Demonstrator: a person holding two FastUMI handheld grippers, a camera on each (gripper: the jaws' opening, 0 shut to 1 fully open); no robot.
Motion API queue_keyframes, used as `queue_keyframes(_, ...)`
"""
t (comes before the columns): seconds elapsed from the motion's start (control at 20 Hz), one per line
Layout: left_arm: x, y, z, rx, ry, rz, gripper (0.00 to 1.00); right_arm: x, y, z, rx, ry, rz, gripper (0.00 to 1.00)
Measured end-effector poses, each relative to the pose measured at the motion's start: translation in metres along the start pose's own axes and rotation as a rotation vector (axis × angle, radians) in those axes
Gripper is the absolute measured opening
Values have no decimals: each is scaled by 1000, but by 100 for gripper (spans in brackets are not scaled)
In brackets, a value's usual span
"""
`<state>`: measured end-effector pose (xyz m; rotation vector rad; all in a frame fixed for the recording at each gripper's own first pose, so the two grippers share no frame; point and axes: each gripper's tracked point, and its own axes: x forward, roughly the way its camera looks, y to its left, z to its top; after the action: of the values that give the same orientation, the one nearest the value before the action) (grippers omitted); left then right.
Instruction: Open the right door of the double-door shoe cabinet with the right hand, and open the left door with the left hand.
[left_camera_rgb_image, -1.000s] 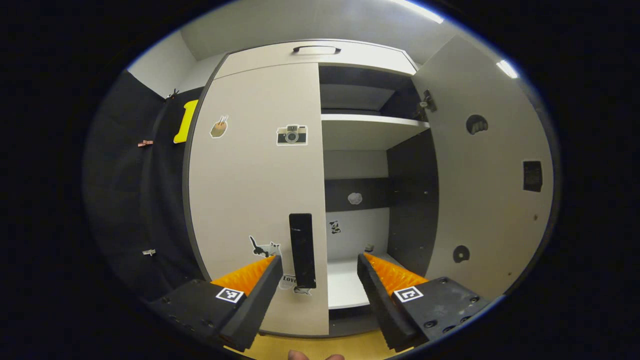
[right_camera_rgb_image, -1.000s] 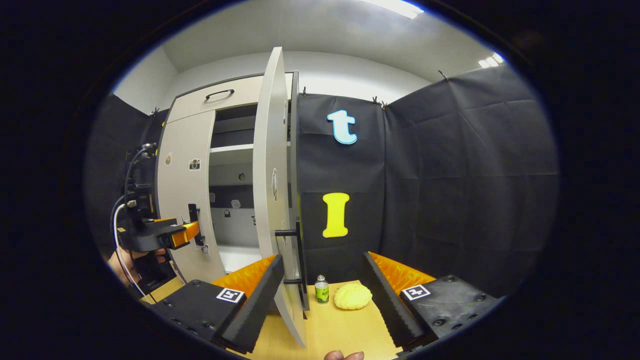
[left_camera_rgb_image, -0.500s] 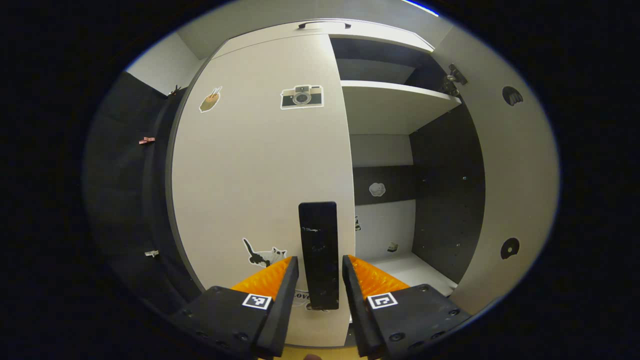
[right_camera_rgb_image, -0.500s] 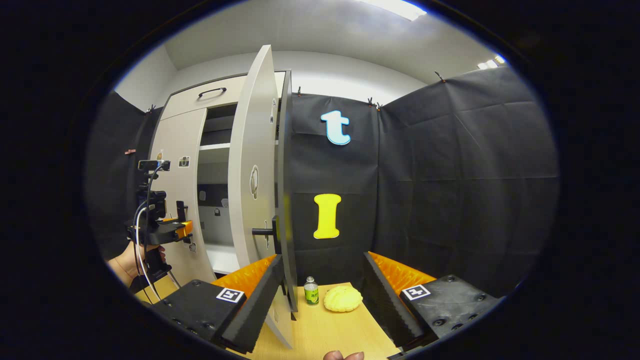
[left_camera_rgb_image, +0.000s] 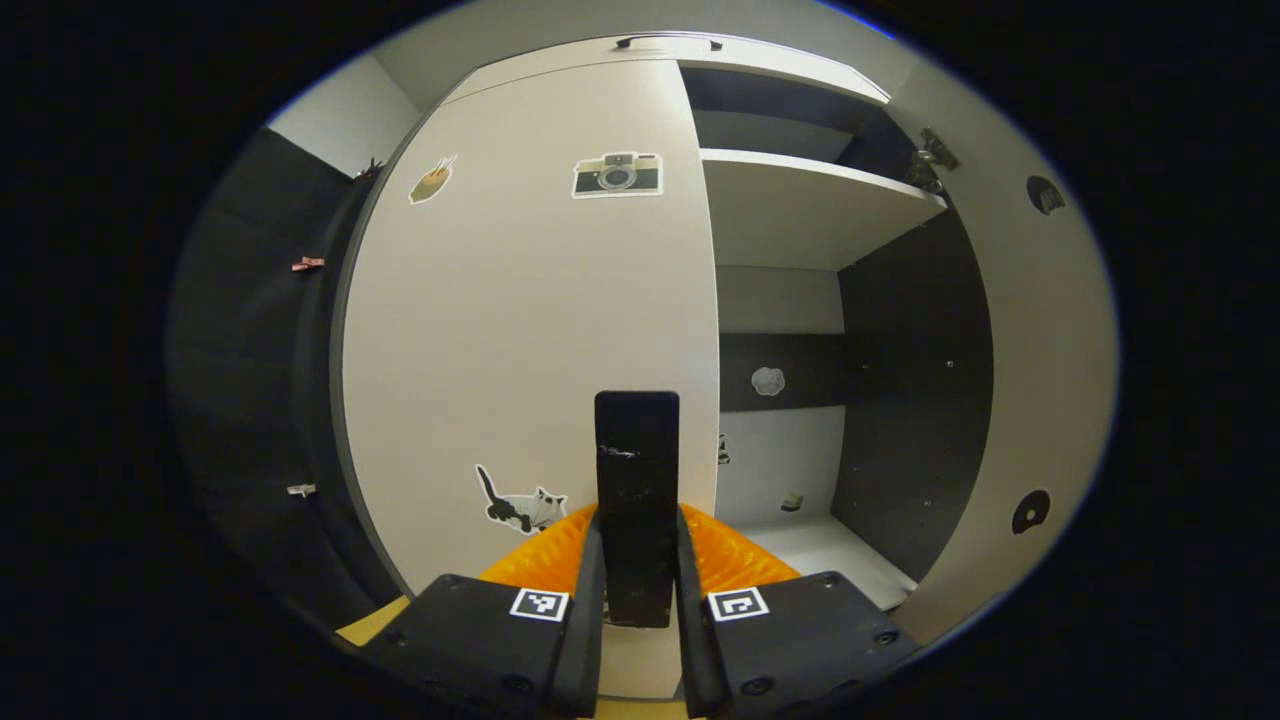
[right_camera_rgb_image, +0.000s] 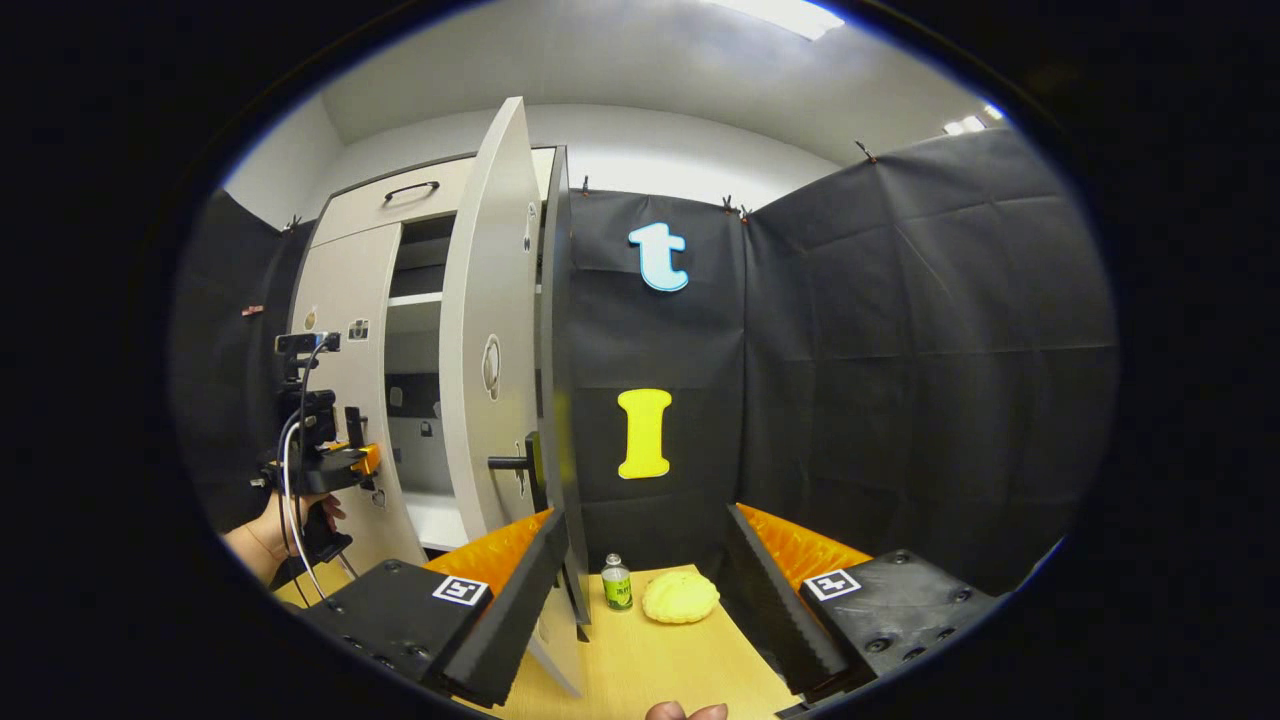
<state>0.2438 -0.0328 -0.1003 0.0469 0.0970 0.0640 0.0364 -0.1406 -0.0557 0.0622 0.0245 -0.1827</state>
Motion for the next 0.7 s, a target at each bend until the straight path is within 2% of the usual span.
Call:
queue_keyframes(0.1,0,-1,-2,20,18,-42,37,-1,2,-1,8,9,5,99)
queue_keyframes(0.25,-4,0,0,3,-1,-68,24,-6,8,1,24,1,9,99)
queue_keyframes(0.35,-10,1,0,-4,-11,-77,19,-4,14,4,22,-5,14,99)
queue_keyframes(0.7,-15,13,-2,-22,31,-129,17,-25,41,10,33,-24,37,99)
